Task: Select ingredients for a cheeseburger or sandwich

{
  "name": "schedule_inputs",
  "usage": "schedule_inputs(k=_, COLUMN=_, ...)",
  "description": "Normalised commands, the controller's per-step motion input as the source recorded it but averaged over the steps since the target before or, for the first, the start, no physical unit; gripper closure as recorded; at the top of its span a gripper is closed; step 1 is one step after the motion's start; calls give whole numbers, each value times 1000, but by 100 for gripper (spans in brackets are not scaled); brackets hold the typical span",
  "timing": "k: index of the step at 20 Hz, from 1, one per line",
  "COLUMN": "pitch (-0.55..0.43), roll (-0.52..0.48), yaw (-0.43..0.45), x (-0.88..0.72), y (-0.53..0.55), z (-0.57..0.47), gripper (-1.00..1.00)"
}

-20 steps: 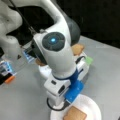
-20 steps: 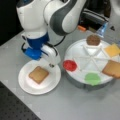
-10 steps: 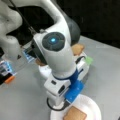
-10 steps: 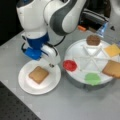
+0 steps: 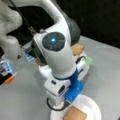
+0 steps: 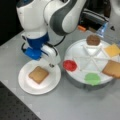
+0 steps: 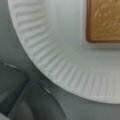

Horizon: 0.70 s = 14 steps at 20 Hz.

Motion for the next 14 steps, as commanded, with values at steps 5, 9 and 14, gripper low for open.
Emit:
schedule_inputs(k=5, pitch=-75, roll=-169, yaw=20, x=-90, y=49, z=-55, gripper=-100)
schedule_inputs(k=9, pitch=-75, roll=-169, yaw=20, x=-90, y=49, z=-55, gripper=-100)
schedule_inputs(k=14, pitch=-75, roll=-169, yaw=20, x=-90, y=49, z=-55, gripper=-100)
